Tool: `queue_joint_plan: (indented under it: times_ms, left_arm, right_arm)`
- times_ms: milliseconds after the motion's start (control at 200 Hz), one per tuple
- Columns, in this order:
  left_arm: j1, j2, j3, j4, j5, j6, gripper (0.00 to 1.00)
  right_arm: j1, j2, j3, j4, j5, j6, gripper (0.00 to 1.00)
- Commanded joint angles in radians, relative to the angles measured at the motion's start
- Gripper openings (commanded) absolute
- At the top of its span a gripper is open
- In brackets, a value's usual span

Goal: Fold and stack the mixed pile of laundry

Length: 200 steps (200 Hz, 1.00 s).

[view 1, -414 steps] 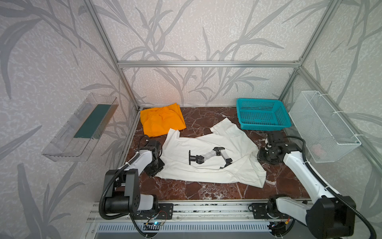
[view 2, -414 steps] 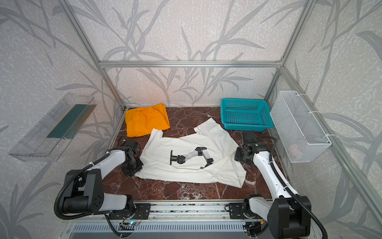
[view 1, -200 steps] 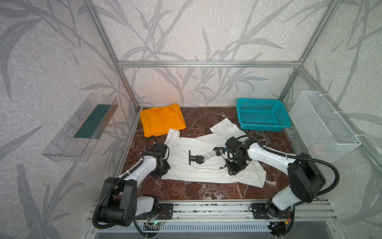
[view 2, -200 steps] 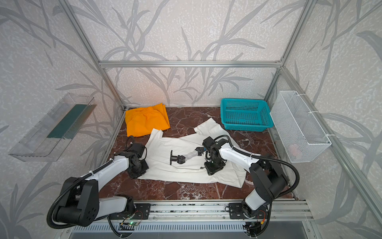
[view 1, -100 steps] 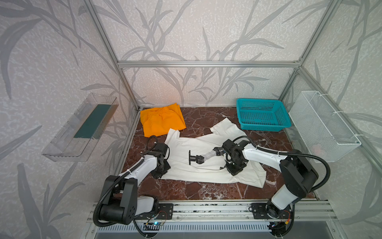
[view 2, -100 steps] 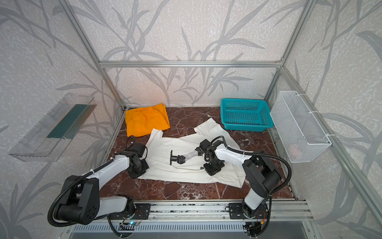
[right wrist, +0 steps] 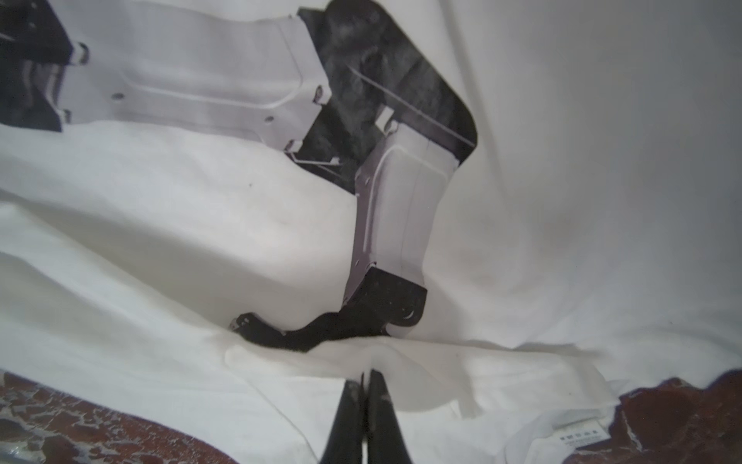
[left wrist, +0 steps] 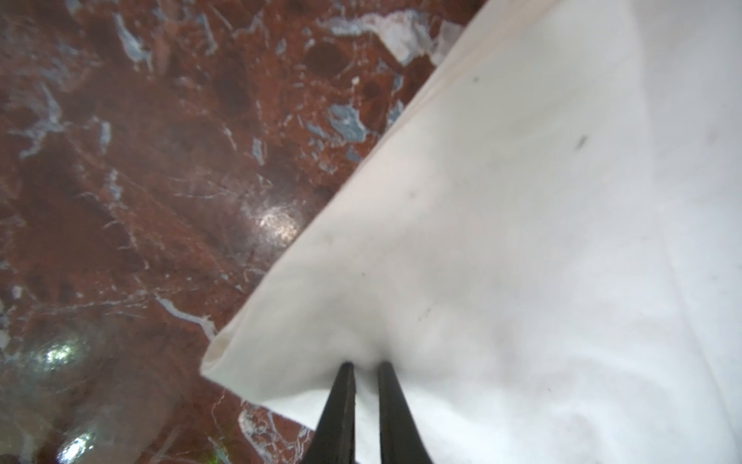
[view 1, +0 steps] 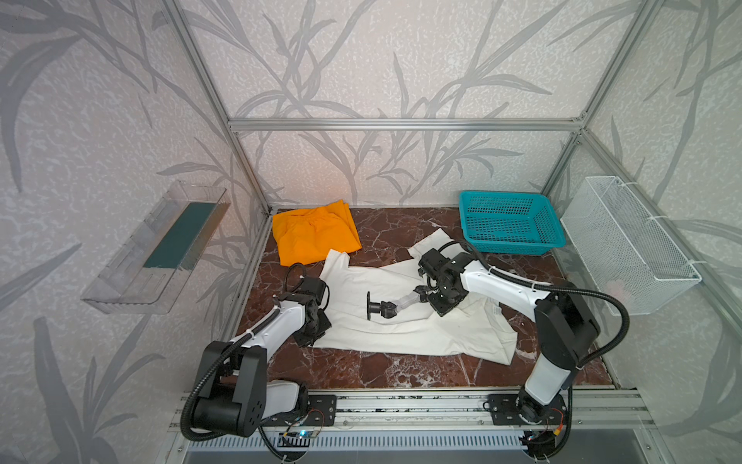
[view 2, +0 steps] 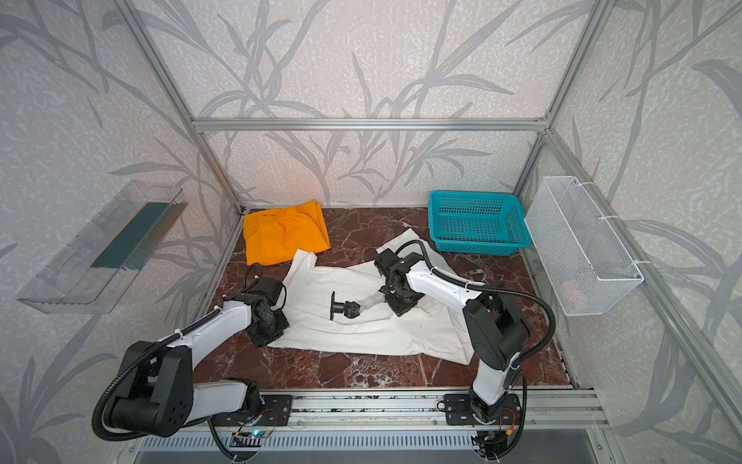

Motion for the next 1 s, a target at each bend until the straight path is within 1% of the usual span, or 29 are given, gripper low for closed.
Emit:
queue_joint_plan:
  times_ms: [0, 80, 170, 215, 265, 330, 385, 455, 545, 615, 630, 765, 870, 995]
  left_arm:
    - [0.001, -0.015, -0.033, -0.013, -0.033, -0.028, 0.13]
    - [0.001, -0.024, -0.039, -0.016, -0.03, -0.03, 0.13]
    - [0.001, -0.028, -0.043, -0.017, -0.03, -0.031, 0.13]
    - [0.001, -0.03, -0.044, -0.018, -0.029, -0.033, 0.13]
    - [0.001, -0.032, -0.044, -0.021, -0.033, -0.033, 0.13]
    - [0.001, -0.034, -0.043, -0.024, -0.036, -0.034, 0.13]
    - [0.001, -0.038, -0.042, -0.028, -0.038, -0.034, 0.13]
    - [0.001, -0.041, -0.038, -0.031, -0.039, -0.034, 0.13]
    - [0.001, -0.046, -0.038, -0.031, -0.04, -0.035, 0.13]
    - [0.001, -0.046, -0.04, -0.029, -0.041, -0.036, 0.13]
    - [0.001, -0.046, -0.04, -0.028, -0.043, -0.035, 0.13]
    - [0.001, -0.034, -0.04, -0.021, -0.042, -0.034, 0.13]
    - [0.001, -0.026, -0.04, -0.017, -0.041, -0.032, 0.13]
    - [0.001, -0.026, -0.041, -0.013, -0.041, -0.033, 0.13]
  right_arm:
    - [0.001, 0.037, 0.039, -0.02, 0.055, -0.042, 0.01]
    - [0.002, 0.054, 0.055, -0.007, 0.082, -0.043, 0.02]
    - [0.001, 0.072, 0.077, -0.001, 0.14, -0.03, 0.03]
    - [0.0, 0.077, 0.086, 0.0, 0.173, -0.014, 0.09]
    - [-0.002, 0.081, 0.091, 0.002, 0.208, 0.004, 0.2]
    - [-0.016, 0.077, 0.095, 0.005, 0.225, 0.025, 0.35]
    - [-0.037, 0.066, 0.094, -0.003, 0.22, 0.047, 0.41]
    - [-0.079, 0.032, 0.072, 0.0, 0.191, 0.069, 0.44]
    - [-0.155, -0.04, 0.013, 0.025, 0.135, 0.086, 0.46]
    - [-0.226, -0.089, -0.05, 0.053, 0.071, 0.097, 0.46]
    - [-0.239, -0.118, -0.064, 0.061, 0.056, 0.1, 0.46]
    - [-0.376, -0.185, -0.16, 0.11, -0.08, 0.114, 0.42]
    - [-0.435, -0.196, -0.21, 0.154, -0.142, 0.122, 0.4]
    - [-0.465, -0.169, -0.227, 0.194, -0.182, 0.144, 0.36]
